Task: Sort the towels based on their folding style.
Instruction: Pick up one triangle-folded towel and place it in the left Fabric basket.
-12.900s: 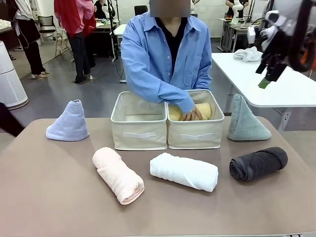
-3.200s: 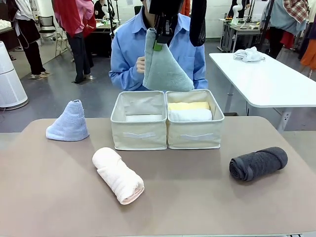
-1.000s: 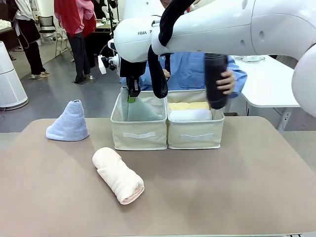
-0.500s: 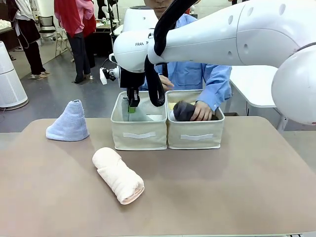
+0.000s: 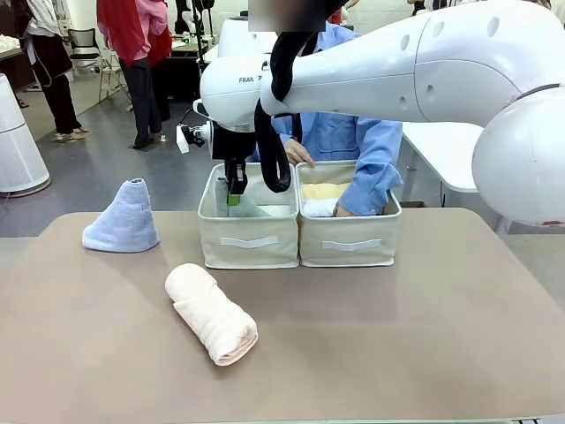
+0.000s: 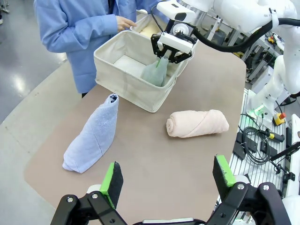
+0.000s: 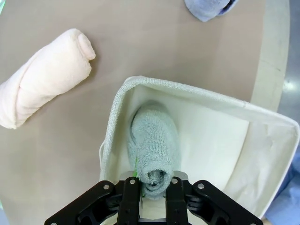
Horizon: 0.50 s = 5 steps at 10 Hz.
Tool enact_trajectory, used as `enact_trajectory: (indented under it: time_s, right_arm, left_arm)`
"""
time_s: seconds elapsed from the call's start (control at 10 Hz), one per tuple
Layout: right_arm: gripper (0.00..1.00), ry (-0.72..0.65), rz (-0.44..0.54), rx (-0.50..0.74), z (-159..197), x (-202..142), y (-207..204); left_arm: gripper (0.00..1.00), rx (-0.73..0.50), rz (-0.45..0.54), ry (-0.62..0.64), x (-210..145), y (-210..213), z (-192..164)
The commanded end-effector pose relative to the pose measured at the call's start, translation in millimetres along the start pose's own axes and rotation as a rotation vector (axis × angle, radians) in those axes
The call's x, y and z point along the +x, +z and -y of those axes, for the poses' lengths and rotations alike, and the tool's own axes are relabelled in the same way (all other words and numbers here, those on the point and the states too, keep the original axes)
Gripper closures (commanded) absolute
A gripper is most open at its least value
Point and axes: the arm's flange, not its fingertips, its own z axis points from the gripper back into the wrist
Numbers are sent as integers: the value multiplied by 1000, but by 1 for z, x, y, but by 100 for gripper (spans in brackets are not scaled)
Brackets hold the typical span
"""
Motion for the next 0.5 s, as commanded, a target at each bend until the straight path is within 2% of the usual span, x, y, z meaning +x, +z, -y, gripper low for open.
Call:
enact_trajectory:
  time_s: [0.0, 0.2, 0.3, 0.4]
  right_arm:
    - [82, -39, 11, 39, 8, 8, 2]
    - [82, -34, 17, 42, 8, 8, 2]
    - [74, -29, 22, 40, 9, 8, 3]
    - [36, -25, 30, 39, 9, 8, 3]
  left_arm:
    - [0, 3, 12, -2, 1, -1, 1]
    - [0, 3, 12, -2, 1, -1, 1]
    - [0, 3, 12, -2, 1, -1, 1]
    - [0, 3, 12, -2, 1, -1, 1]
